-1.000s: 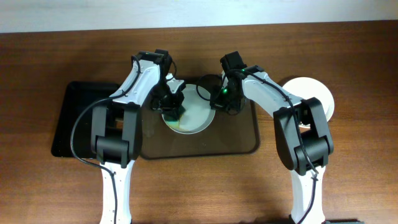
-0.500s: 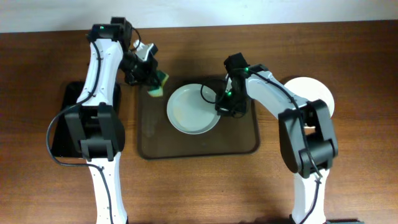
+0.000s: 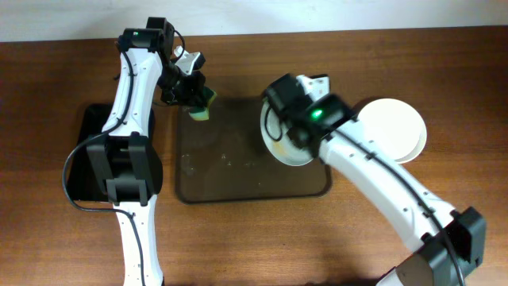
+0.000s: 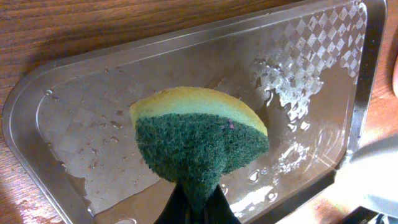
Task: Clean dirty plates on tray and stack at the side
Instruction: 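Lift the sponge off the plate and tilt plate up with right gripper, then carry the pale blue plate right and stack it on the plates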
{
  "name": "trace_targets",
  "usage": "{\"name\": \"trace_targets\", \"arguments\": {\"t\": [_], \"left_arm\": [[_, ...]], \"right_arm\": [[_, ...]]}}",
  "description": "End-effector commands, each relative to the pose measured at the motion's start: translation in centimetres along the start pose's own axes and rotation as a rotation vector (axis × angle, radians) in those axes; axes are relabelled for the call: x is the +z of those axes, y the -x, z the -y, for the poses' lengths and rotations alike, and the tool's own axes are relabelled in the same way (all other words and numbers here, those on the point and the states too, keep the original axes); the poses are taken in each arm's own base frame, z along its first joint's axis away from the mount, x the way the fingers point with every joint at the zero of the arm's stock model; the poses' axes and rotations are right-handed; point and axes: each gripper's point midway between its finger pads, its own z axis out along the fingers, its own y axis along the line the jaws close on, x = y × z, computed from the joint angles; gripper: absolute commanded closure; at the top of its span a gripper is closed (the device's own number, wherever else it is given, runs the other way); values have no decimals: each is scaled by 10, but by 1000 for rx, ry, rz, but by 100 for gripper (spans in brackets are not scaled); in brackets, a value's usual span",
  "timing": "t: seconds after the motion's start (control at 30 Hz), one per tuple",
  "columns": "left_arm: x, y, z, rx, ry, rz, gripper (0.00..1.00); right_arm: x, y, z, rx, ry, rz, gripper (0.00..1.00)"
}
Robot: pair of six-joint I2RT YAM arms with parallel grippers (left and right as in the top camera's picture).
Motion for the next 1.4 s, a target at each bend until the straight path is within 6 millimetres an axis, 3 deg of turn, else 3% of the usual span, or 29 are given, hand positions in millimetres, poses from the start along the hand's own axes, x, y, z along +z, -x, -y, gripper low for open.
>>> {"name": "trace_targets", "arguments": {"t": [0.0, 0.27, 0.37, 0.5, 0.67, 0.8, 0.9, 1.0, 1.17, 1.27, 1.37], "left_arm": [[-3, 3, 2, -1, 2, 15, 99], [-3, 3, 1, 0, 9, 13, 99], [-3, 3, 1, 1, 9, 13, 99], [-3, 3, 1, 1, 9, 13, 99], [-3, 2, 2, -1, 9, 9, 99], [-3, 2, 1, -1, 9, 10, 99], [-3, 2, -1, -1, 22, 9, 99], [-3, 2, -6, -1, 50, 7, 99], [-3, 2, -6, 0, 50, 10, 99], [-3, 4, -6, 3, 51, 18, 99], [-3, 4, -6, 4, 51, 17, 99]], "right_arm": [[-39, 23, 18, -2, -241, 242, 96], [-105, 39, 15, -15, -429, 561, 96], [-116, 42, 16, -18, -463, 614, 96], [-110, 37, 9, 20, -400, 583, 96], [-48, -3, -16, 111, -99, 187, 96], [-4, -16, 6, 261, 15, -82, 96], [33, -18, 35, 338, 167, -265, 96], [62, -15, 79, 482, 239, -332, 96], [112, -38, 194, 775, 119, -359, 96], [138, -61, 223, 848, 69, -368, 96], [166, -90, 227, 893, 43, -384, 96]]}}
